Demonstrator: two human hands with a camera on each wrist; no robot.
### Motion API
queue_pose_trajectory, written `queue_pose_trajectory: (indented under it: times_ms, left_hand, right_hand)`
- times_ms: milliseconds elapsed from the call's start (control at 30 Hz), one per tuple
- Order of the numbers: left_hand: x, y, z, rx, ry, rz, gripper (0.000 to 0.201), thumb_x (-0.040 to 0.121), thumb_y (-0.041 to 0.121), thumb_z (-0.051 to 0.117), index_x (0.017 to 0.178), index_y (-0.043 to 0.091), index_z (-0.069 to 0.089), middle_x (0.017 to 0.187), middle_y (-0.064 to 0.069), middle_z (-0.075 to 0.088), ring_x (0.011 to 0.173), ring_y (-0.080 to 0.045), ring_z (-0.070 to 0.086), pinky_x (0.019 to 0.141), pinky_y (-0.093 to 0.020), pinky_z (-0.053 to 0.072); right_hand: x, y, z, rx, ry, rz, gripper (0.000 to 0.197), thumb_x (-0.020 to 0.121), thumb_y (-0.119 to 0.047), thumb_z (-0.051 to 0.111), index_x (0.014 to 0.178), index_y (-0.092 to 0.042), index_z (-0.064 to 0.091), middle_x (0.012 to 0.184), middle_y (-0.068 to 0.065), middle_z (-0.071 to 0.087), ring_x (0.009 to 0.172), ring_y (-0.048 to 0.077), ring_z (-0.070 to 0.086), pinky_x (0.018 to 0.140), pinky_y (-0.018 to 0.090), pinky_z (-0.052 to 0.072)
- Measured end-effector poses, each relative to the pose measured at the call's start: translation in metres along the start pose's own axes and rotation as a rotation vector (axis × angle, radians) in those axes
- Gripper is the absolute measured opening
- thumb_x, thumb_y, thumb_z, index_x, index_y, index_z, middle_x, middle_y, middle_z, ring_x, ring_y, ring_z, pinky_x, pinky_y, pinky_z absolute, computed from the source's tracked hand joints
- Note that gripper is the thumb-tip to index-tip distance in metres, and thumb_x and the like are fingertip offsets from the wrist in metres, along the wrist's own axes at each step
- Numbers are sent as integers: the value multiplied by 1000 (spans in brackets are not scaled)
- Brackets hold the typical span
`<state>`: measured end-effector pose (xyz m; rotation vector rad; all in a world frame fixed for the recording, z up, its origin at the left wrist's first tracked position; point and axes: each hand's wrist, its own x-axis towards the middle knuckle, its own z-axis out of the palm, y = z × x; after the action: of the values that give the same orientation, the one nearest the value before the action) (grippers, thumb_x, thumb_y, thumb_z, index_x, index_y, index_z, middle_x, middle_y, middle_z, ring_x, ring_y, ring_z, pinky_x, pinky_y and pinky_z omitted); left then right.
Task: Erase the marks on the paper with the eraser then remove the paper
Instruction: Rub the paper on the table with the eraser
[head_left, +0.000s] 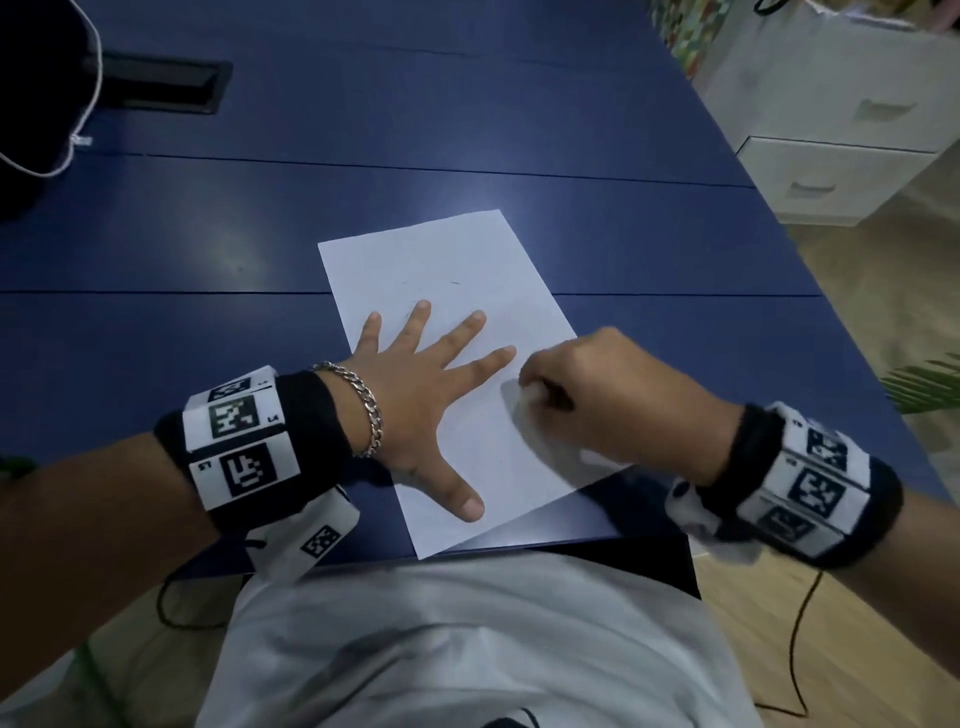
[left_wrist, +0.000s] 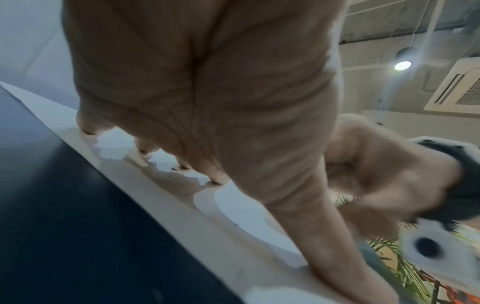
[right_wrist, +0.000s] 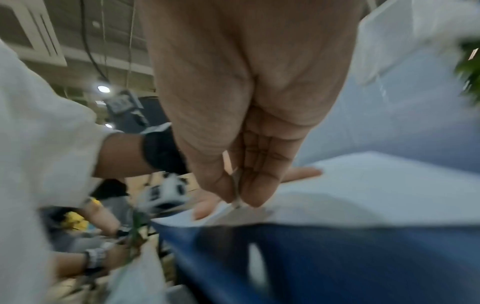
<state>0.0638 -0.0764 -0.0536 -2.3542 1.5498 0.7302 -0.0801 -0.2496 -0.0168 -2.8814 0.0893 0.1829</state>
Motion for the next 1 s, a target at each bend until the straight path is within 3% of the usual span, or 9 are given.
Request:
queue_pose_trajectory:
  times_ms: [67, 133, 300, 500, 600, 700, 767, 867, 1000]
  left_hand:
    - [0, 0, 0, 3, -7, -5, 152, 34, 107, 55, 143, 58, -38, 157, 15, -48, 149, -41, -35, 116, -75, -8]
    - [-1, 1, 0, 4, -10, -6, 152, 34, 107, 55, 143, 58, -38, 157, 15, -48, 149, -41, -35, 116, -75, -8]
    - [-3, 0, -3, -12, -23, -2, 154, 33, 107, 56, 143, 56, -39, 156, 17, -48, 149, -39, -36, 117, -74, -10]
    - [-5, 0, -3, -24, 0, -8, 169, 32, 107, 57, 148, 35, -43, 157, 22, -45, 151, -34, -35, 120, -70, -9]
    - [-7, -1, -3, -85, 13, 34, 170, 33, 104, 62, 143, 37, -48, 158, 22, -44, 150, -32, -36, 119, -71, -9]
    - [-13, -13, -10, -197, 80, 80, 165, 40, 103, 64, 144, 40, -47, 159, 14, -46, 149, -28, -39, 122, -64, -13]
    - [-21, -32, -19, -235, 155, 72, 157, 49, 100, 64, 149, 41, -41, 160, 8, -45, 149, -26, -39, 123, -53, -16]
    - [-37, -58, -22, -267, 182, 25, 139, 66, 87, 67, 159, 38, -24, 164, 7, -37, 152, -18, -33, 127, -42, -12]
    - [-44, -52, -2, -211, 135, 74, 131, 70, 89, 61, 163, 36, -15, 166, 10, -31, 153, -12, -30, 128, -41, -11]
  right_hand:
    - [-18, -32, 6, 69, -132, -116, 16, 95, -29, 56, 86, -20, 65, 72, -1, 63, 66, 21, 57, 63, 34, 51]
    - [-25, -39, 5, 88, -240, -148, 13, 95, -27, 58, 85, -19, 63, 72, -3, 61, 67, 20, 56, 63, 35, 50]
    - [7, 18, -13, -2, 8, 24, 11, 92, -22, 60, 85, -21, 69, 67, -4, 66, 63, 18, 59, 66, 44, 56]
    - [-14, -19, 7, 51, -128, -78, 16, 94, -26, 54, 86, -18, 66, 72, 1, 66, 65, 21, 59, 65, 40, 54]
    - [-13, 8, -7, 52, 74, 82, 14, 96, -27, 58, 88, -23, 69, 70, -3, 69, 64, 16, 61, 68, 39, 56]
    - [-31, 27, -25, 193, 219, 209, 8, 97, -29, 69, 90, -29, 74, 72, -10, 73, 69, 7, 69, 69, 28, 55]
    - [-47, 28, -29, 303, 232, 261, 1, 94, -31, 75, 94, -31, 76, 77, -14, 76, 74, 4, 72, 72, 23, 55]
    - [-59, 22, -23, 368, 200, 279, 8, 93, -35, 77, 100, -34, 77, 79, -16, 76, 75, 2, 72, 73, 23, 57]
    - [-55, 5, -3, 319, 92, 184, 10, 92, -37, 77, 101, -34, 78, 78, -18, 73, 78, 2, 70, 69, 21, 55]
